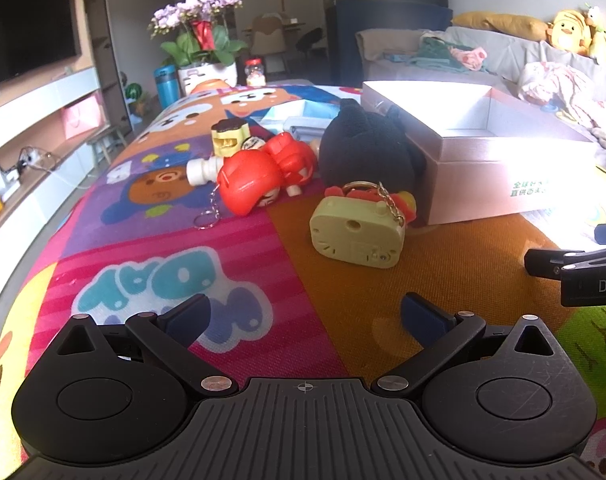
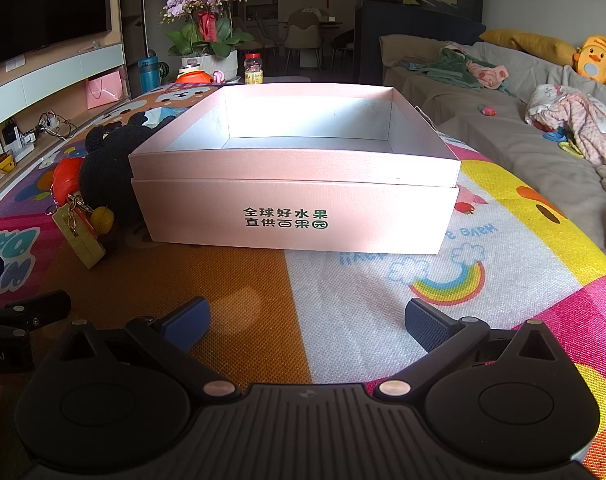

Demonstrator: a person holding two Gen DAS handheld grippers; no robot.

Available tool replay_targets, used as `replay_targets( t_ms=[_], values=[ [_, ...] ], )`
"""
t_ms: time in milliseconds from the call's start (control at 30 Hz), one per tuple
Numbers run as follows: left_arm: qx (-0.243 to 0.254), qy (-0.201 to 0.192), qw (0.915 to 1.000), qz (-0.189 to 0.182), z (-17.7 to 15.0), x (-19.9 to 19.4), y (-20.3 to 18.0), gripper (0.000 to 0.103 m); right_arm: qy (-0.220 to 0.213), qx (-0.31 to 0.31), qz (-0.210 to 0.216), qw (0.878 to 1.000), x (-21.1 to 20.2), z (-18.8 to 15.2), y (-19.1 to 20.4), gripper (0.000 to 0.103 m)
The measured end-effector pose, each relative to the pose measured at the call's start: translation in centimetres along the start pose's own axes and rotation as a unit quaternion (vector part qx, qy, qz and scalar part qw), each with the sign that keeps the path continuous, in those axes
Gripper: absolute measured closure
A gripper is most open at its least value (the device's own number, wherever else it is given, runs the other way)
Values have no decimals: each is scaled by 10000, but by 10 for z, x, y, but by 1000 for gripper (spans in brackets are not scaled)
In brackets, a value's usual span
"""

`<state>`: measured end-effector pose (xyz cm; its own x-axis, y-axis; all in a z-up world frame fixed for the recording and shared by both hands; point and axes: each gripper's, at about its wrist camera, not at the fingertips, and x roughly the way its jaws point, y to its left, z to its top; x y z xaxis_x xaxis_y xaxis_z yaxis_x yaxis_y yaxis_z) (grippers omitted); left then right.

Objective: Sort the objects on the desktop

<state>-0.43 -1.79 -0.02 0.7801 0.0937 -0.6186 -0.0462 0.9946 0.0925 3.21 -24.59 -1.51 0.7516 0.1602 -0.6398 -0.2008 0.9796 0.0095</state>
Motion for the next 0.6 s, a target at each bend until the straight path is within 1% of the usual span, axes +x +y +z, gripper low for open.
replay_targets(
  t_ms=[600],
  values=[
    [-8,6,10000,-8,0,0,0,0,4,-2,-2,10000,0,1,3,0]
  ],
)
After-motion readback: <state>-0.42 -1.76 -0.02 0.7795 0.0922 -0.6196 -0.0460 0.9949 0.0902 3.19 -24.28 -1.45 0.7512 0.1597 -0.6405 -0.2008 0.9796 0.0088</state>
